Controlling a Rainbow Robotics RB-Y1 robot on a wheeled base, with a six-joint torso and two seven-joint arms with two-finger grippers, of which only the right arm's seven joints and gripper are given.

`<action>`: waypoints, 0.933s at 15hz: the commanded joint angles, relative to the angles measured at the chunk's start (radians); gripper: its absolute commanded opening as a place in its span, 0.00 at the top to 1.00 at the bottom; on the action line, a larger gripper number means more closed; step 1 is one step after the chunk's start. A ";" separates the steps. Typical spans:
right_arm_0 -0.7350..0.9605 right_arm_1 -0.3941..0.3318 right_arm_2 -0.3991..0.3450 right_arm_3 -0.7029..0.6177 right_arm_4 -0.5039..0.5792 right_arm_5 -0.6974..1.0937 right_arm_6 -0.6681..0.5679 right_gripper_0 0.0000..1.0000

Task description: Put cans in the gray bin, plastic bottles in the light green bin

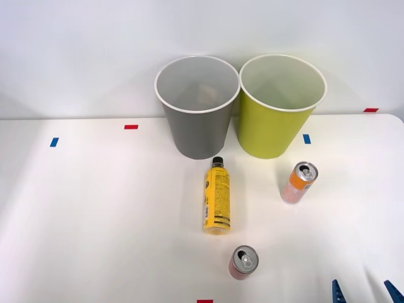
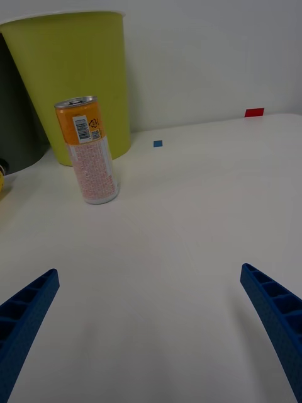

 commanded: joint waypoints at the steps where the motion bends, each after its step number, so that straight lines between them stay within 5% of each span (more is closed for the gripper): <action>1: 0.000 0.000 0.000 0.000 0.000 0.000 0.000 0.00; 14: 0.000 0.000 0.000 0.000 0.000 0.000 0.000 0.00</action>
